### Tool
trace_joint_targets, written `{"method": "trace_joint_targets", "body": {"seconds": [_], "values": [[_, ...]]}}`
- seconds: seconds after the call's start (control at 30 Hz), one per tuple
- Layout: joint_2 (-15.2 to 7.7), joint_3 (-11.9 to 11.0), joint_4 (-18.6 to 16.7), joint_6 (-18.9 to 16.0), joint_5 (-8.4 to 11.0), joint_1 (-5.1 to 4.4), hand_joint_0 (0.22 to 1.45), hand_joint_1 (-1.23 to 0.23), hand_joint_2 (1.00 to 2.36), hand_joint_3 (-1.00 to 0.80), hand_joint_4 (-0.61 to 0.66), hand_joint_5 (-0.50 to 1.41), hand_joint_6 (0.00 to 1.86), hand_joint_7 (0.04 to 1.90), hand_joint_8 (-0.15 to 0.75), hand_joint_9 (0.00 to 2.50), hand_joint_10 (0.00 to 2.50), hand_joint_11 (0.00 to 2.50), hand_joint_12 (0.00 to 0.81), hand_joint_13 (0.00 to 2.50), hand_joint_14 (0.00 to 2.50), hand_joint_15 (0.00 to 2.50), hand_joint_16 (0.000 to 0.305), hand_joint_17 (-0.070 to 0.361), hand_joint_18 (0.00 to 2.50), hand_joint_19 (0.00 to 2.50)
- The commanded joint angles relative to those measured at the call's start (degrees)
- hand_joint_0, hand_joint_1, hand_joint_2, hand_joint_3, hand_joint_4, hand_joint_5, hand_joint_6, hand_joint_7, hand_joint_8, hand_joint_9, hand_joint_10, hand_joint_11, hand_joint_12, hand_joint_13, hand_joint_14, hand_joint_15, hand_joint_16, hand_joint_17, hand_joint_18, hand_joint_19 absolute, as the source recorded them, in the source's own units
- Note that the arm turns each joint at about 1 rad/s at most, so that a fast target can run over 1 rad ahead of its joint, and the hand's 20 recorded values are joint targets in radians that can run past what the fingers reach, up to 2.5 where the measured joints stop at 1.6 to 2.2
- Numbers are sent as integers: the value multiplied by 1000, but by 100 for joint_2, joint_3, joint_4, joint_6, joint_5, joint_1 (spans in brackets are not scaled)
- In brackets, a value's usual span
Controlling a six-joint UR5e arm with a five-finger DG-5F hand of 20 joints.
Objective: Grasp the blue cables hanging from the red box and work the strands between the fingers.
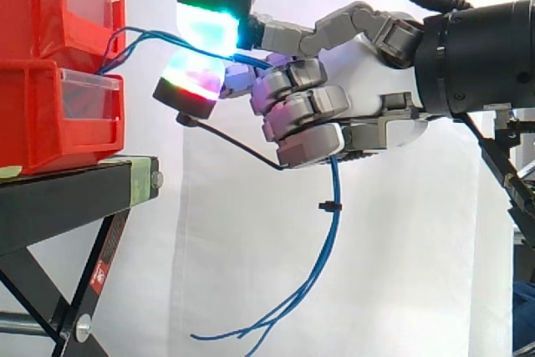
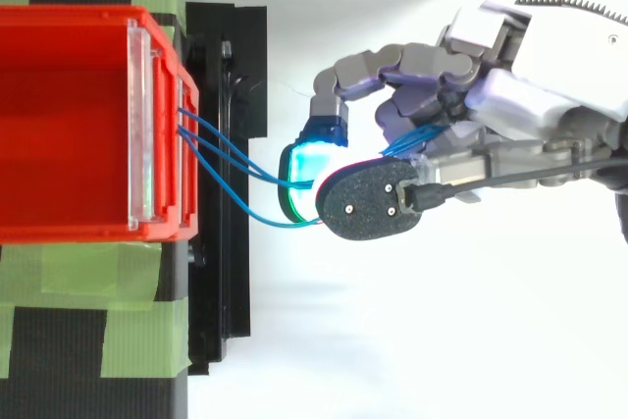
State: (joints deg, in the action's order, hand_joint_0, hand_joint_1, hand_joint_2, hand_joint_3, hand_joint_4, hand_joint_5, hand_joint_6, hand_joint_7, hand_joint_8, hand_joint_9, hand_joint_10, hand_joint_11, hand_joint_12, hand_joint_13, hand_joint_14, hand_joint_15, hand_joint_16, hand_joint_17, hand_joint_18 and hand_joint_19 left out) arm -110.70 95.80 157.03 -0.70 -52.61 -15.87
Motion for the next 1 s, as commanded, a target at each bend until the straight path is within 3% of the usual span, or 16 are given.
{"method": "trace_joint_targets", "body": {"seconds": [0.0,0.27,0.5,0.83,0.97], "values": [[-4,0,12,0,40,14,921,-691,1018,-492,83,193,590,1201,362,816,2500,2295,407,1005,2500,1461,58,131,1396,1483],[-4,0,-14,88,67,67,920,-699,1019,-420,85,191,560,1210,362,816,2500,2295,407,1005,2500,1461,58,131,1396,1483],[5,0,-14,712,207,110,916,-700,1021,-307,84,187,549,1208,362,816,2500,2295,407,1005,2500,1461,58,131,1396,1483],[40,-158,3,1081,199,172,965,-701,1016,-64,96,196,581,1165,362,816,2500,2295,407,1005,2500,1461,58,131,1396,1483],[119,-158,-6,1327,199,172,1001,-674,1013,47,83,304,381,1254,362,816,2500,2295,407,1005,2500,1461,58,131,1396,1483]]}}
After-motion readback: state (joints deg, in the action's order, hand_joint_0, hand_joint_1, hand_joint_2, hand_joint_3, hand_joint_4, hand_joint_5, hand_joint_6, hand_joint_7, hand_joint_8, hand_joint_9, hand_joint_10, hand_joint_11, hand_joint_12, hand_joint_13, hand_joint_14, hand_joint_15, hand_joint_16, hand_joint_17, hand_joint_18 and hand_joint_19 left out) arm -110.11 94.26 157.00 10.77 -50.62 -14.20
